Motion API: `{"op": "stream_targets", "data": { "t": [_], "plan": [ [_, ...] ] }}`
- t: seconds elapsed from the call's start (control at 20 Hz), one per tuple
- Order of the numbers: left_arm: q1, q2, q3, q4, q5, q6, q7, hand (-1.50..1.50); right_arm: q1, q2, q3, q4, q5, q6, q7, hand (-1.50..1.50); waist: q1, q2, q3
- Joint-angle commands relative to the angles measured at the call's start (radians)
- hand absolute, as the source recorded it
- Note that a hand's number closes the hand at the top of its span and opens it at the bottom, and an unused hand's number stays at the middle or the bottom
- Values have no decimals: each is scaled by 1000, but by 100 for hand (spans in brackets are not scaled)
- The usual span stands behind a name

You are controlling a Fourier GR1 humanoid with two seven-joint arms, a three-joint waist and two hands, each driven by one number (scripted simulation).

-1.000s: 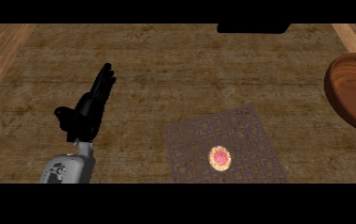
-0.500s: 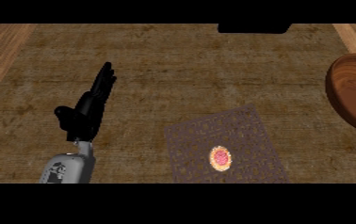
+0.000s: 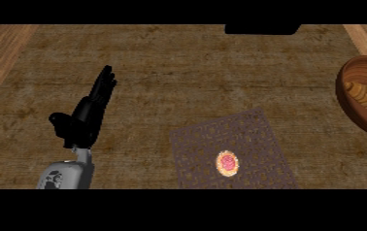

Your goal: Pick the croissant from the placemat and place it in the bowl

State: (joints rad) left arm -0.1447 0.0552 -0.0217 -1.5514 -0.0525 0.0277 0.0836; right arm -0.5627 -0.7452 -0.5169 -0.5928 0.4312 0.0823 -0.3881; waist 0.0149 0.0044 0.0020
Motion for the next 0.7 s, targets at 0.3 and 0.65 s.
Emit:
{"op": "stream_targets", "data": {
  "t": [0.3,0.65],
  "plan": [
    [-39,-3,14,16,-4,14,30,0,-19,-61,-152,-19,-201,63,4,-150,-17,-5,-2],
    [3,-37,-14,40,-37,42,-21,0,48,-156,-234,18,-343,269,67,-150,-23,-5,-2]
  ]
}}
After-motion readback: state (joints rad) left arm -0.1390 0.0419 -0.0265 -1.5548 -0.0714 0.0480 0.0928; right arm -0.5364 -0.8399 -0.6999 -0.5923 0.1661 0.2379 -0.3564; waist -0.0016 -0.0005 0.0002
